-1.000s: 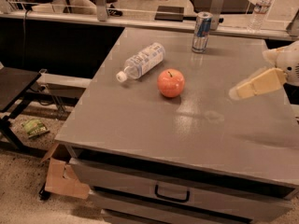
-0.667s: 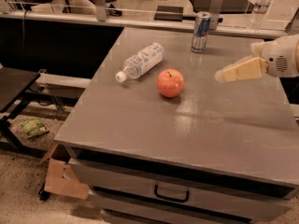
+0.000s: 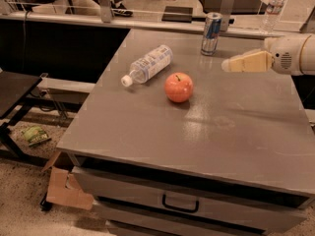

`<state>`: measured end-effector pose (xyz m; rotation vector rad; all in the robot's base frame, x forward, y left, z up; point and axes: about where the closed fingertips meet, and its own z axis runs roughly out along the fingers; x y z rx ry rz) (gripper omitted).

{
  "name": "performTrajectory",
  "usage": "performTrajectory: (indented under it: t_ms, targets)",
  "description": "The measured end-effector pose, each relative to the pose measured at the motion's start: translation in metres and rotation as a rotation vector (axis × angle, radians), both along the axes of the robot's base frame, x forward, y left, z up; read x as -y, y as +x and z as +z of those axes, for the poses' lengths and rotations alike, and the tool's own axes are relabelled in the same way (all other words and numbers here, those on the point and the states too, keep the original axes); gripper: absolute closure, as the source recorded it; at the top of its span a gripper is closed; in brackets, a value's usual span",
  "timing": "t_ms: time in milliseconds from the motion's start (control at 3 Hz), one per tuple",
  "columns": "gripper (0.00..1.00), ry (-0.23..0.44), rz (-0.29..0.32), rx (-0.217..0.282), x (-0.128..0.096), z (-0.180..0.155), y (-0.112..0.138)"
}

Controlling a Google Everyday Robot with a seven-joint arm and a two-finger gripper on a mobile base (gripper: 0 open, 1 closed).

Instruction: Move redbull can near apple

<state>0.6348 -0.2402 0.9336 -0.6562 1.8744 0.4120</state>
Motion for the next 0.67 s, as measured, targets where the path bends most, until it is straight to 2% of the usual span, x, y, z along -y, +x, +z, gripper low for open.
performTrajectory:
  t_ms: [333,667]
  targets:
    - [0.0,0.005,-0.023,0.001,-0.002,-0.005,0.0]
    - [0.0,0.023,-0.03,0.046,-0.003,-0.011,0.017]
